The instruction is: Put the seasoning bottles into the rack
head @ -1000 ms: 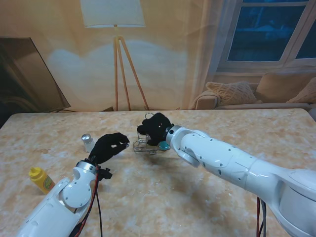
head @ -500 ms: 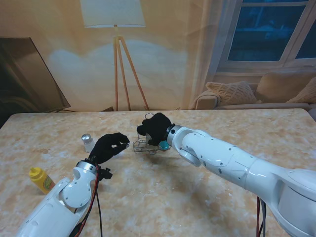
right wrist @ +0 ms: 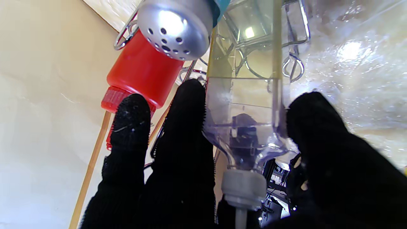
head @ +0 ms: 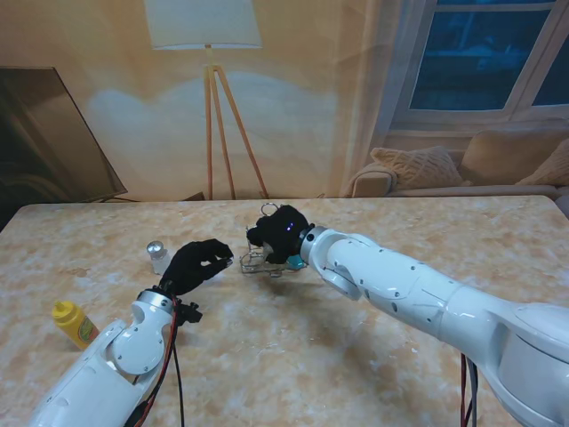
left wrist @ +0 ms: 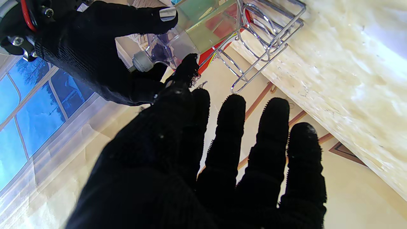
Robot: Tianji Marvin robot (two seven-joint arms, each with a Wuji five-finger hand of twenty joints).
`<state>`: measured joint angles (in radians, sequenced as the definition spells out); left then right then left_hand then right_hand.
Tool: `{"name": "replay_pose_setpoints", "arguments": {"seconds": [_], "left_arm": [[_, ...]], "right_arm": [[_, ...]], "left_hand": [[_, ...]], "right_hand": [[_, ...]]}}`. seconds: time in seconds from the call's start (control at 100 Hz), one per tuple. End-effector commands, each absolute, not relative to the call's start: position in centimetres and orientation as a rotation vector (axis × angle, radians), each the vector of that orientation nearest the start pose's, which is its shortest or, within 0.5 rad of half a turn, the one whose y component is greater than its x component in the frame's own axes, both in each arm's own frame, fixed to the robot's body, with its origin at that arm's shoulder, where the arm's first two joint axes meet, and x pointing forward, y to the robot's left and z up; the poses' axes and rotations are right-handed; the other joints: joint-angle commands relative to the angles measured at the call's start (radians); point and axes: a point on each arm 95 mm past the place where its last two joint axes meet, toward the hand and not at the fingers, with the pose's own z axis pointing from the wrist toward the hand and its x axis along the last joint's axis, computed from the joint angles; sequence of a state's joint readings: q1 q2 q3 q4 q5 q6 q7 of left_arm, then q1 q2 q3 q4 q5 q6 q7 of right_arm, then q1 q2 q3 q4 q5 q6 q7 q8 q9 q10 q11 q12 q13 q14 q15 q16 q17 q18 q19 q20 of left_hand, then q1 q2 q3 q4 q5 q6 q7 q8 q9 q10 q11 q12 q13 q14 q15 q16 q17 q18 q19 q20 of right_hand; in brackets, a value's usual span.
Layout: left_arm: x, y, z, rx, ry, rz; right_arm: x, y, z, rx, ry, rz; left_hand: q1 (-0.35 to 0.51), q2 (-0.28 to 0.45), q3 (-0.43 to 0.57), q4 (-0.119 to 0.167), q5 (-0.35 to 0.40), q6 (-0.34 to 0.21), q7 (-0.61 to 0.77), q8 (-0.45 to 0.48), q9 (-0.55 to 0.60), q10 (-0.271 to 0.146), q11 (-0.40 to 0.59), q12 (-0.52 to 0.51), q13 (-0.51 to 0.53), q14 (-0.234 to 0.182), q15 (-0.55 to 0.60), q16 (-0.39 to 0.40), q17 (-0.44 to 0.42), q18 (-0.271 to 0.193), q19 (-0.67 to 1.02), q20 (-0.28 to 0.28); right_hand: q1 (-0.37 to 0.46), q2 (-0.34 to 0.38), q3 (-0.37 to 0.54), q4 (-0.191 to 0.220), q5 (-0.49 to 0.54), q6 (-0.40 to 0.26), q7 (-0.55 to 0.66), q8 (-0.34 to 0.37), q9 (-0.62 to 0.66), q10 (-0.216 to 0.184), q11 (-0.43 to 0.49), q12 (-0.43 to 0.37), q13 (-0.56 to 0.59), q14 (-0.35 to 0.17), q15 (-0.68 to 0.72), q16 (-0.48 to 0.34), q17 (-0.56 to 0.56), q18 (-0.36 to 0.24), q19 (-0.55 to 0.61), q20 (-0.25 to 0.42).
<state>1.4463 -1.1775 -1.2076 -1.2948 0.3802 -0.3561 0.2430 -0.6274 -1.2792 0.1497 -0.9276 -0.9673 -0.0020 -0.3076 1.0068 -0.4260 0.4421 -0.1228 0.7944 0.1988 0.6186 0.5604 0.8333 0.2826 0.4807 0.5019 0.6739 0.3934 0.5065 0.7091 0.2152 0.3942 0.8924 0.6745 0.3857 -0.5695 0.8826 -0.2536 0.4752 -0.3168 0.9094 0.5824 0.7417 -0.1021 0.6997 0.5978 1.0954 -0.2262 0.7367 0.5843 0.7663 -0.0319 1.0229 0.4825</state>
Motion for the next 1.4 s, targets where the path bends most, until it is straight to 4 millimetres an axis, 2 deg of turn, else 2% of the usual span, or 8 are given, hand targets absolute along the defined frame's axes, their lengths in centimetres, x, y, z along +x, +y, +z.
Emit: {"name": "replay_pose_setpoints", "arguments": {"seconds": [0.0, 0.04, 0.08, 0.33, 0.46, 0.64, 1.02, 1.39], "left_arm": [[43.1, 1.7, -35.0, -1.602, 0.954, -2.095], [43.1, 1.7, -35.0, -1.602, 0.954, -2.095], [43.1, 1.7, -35.0, -1.603, 0.953, -2.095], [43.1, 1.7, -35.0, -1.602, 0.953, -2.095], [43.1, 1.7, -35.0, -1.603, 0.956, -2.094], [43.2, 1.7, -35.0, -1.601, 0.955, -2.094], [43.1, 1.7, -35.0, -1.599, 0.958, -2.094], [43.2, 1.6, -35.0, -1.600, 0.960, -2.093]], "right_arm": [[52.2, 17.5, -30.4, 0.277, 1.916, 1.394], [52.1, 17.4, -30.4, 0.276, 1.915, 1.392], [52.1, 17.4, -30.3, 0.278, 1.916, 1.387], [52.0, 17.2, -29.8, 0.273, 1.918, 1.366], [52.0, 16.9, -29.4, 0.281, 1.919, 1.352], [51.9, 16.8, -28.9, 0.281, 1.906, 1.362], [51.6, 16.6, -28.7, 0.321, 1.934, 1.349], [51.5, 16.3, -27.8, 0.382, 1.912, 1.376]], "left_hand": [[-0.014, -0.025, 0.018, -0.022, -0.026, -0.017, 0.019, -0.005, 0.017, -0.019, 0.015, 0.010, 0.023, -0.017, 0.019, 0.030, -0.003, 0.002, 0.013, 0.003], [-0.014, -0.026, 0.018, -0.022, -0.026, -0.017, 0.018, -0.005, 0.018, -0.018, 0.015, 0.011, 0.022, -0.018, 0.019, 0.030, -0.003, 0.003, 0.013, 0.003], [-0.014, -0.026, 0.018, -0.022, -0.026, -0.017, 0.019, -0.005, 0.018, -0.018, 0.015, 0.010, 0.023, -0.018, 0.019, 0.030, -0.003, 0.003, 0.012, 0.003], [-0.014, -0.028, 0.019, -0.022, -0.025, -0.017, 0.019, -0.004, 0.017, -0.020, 0.015, 0.011, 0.024, -0.019, 0.019, 0.030, -0.002, 0.002, 0.013, 0.003], [-0.014, -0.029, 0.020, -0.022, -0.026, -0.020, 0.020, -0.004, 0.017, -0.021, 0.015, 0.011, 0.024, -0.020, 0.019, 0.030, -0.002, 0.003, 0.013, 0.003], [-0.014, -0.033, 0.022, -0.022, -0.027, -0.018, 0.020, -0.004, 0.017, -0.021, 0.016, 0.011, 0.025, -0.020, 0.020, 0.030, -0.002, 0.003, 0.013, 0.003], [-0.016, -0.035, 0.027, -0.024, -0.028, -0.018, 0.020, -0.004, 0.017, -0.021, 0.016, 0.010, 0.025, -0.020, 0.019, 0.030, -0.001, 0.003, 0.013, 0.003], [-0.017, -0.035, 0.029, -0.025, -0.027, -0.018, 0.021, -0.005, 0.017, -0.021, 0.016, 0.010, 0.025, -0.021, 0.019, 0.030, -0.002, 0.003, 0.012, 0.003]], "right_hand": [[-0.007, 0.075, 0.017, 0.099, -0.003, 0.056, -0.057, 0.018, -0.062, 0.055, -0.029, -0.036, -0.033, -0.059, -0.056, -0.036, -0.034, 0.024, -0.017, -0.012], [-0.019, 0.095, 0.006, 0.123, -0.012, 0.070, -0.088, 0.035, -0.081, 0.070, -0.038, -0.042, -0.051, -0.044, -0.070, -0.043, -0.049, 0.037, -0.024, -0.013], [-0.024, 0.102, -0.008, 0.131, -0.026, 0.082, -0.122, 0.042, -0.100, 0.082, -0.056, -0.052, -0.069, -0.025, -0.087, -0.052, -0.064, 0.049, -0.027, -0.013], [-0.041, 0.133, -0.063, 0.143, -0.081, 0.122, -0.235, 0.044, -0.188, 0.150, -0.109, -0.081, -0.148, 0.045, -0.166, -0.093, -0.137, 0.085, -0.017, -0.010], [-0.050, 0.150, -0.086, 0.146, -0.095, 0.137, -0.269, 0.042, -0.211, 0.173, -0.126, -0.090, -0.174, 0.068, -0.185, -0.103, -0.169, 0.106, -0.004, -0.012], [-0.058, 0.160, -0.111, 0.149, -0.104, 0.141, -0.293, 0.043, -0.223, 0.180, -0.131, -0.090, -0.193, 0.083, -0.193, -0.106, -0.189, 0.115, 0.007, -0.013], [-0.069, 0.214, -0.190, 0.158, -0.110, 0.158, -0.355, 0.048, -0.246, 0.223, -0.170, -0.099, -0.226, 0.131, -0.234, -0.121, -0.231, 0.145, 0.019, -0.018], [-0.055, 0.226, -0.220, 0.165, -0.104, 0.163, -0.375, 0.061, -0.241, 0.223, -0.171, -0.094, -0.225, 0.130, -0.235, -0.120, -0.230, 0.146, 0.026, -0.019]]}}
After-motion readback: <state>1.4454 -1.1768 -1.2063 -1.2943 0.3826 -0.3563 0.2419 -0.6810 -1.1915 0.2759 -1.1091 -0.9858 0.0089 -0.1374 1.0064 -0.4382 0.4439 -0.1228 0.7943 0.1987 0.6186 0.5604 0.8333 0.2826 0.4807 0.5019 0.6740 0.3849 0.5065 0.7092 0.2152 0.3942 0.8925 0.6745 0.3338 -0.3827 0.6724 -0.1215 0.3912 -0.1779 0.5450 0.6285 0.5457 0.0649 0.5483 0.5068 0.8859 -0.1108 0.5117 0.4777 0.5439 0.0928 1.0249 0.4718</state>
